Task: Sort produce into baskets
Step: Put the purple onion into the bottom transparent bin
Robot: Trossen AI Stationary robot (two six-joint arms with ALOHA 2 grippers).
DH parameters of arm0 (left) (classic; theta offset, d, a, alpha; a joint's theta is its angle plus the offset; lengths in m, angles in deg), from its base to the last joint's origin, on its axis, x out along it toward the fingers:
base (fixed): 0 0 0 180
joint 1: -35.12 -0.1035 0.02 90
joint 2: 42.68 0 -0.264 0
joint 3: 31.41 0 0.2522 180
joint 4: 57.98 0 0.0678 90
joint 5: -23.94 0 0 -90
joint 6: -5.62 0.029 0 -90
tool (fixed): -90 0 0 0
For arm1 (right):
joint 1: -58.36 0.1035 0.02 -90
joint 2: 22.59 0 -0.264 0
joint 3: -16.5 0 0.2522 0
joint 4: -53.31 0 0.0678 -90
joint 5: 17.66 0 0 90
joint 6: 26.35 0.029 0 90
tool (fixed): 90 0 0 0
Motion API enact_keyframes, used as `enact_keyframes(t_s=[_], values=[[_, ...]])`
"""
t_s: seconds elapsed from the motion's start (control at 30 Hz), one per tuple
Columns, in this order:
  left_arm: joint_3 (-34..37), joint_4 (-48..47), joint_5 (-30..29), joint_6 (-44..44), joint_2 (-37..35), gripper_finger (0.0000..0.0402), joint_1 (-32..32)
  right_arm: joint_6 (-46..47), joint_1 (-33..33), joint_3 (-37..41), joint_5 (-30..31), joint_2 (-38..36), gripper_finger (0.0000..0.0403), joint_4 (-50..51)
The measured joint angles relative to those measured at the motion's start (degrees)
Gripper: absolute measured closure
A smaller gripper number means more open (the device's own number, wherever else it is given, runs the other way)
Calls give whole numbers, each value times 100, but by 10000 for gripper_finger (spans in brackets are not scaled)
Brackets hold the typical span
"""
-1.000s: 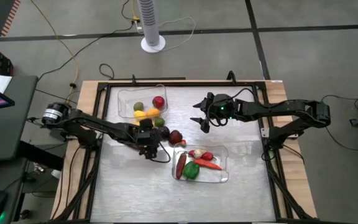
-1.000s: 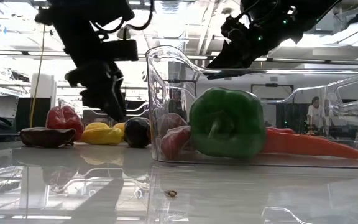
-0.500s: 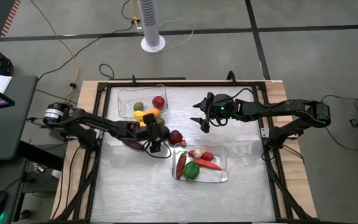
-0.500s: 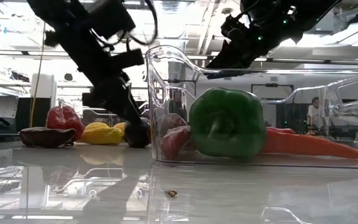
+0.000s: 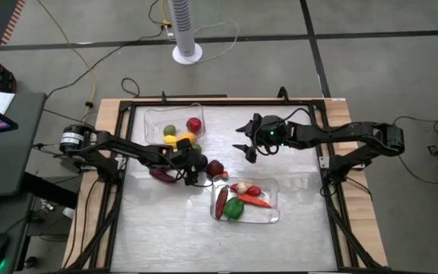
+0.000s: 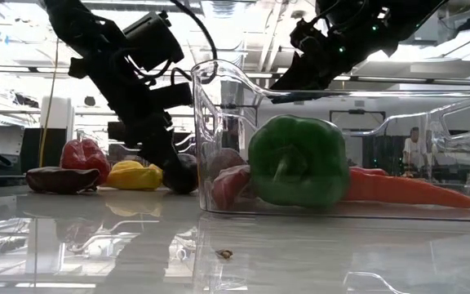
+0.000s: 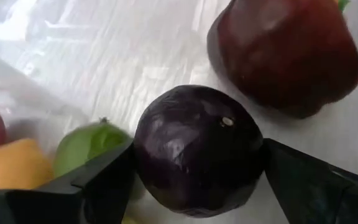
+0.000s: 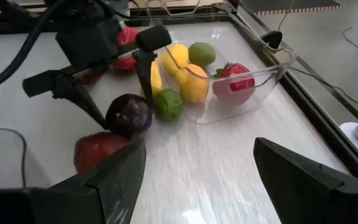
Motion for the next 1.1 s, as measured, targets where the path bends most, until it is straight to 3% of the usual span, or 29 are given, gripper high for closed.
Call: enact_keyframes(t_s=[0.27, 0.5, 0.63, 0.7, 0.8, 0.9, 1.1], values=[[-121, -220, 53, 3, -129, 170, 23, 0, 0, 0, 0, 0, 78, 18], [-666, -1378, 132, -77, -1086, 158, 253, 0, -9, 0, 1, 0, 78, 38], [-679, -1256, 226, -137, -1531, 156, 562, 5, -42, 0, 0, 0, 78, 40], [-679, -849, 584, -205, -1597, 156, 720, 22, -44, 0, 2, 0, 78, 36], [-680, 114, 1108, -433, -1501, 156, 1007, 44, -44, 0, 2, 0, 78, 17], [-691, 904, 1149, -718, -1098, 155, 1307, 63, -42, 0, 2, 0, 78, 16], [-1336, 739, 1173, -619, -240, 120, 1583, 66, -44, 0, 2, 0, 78, 8]])
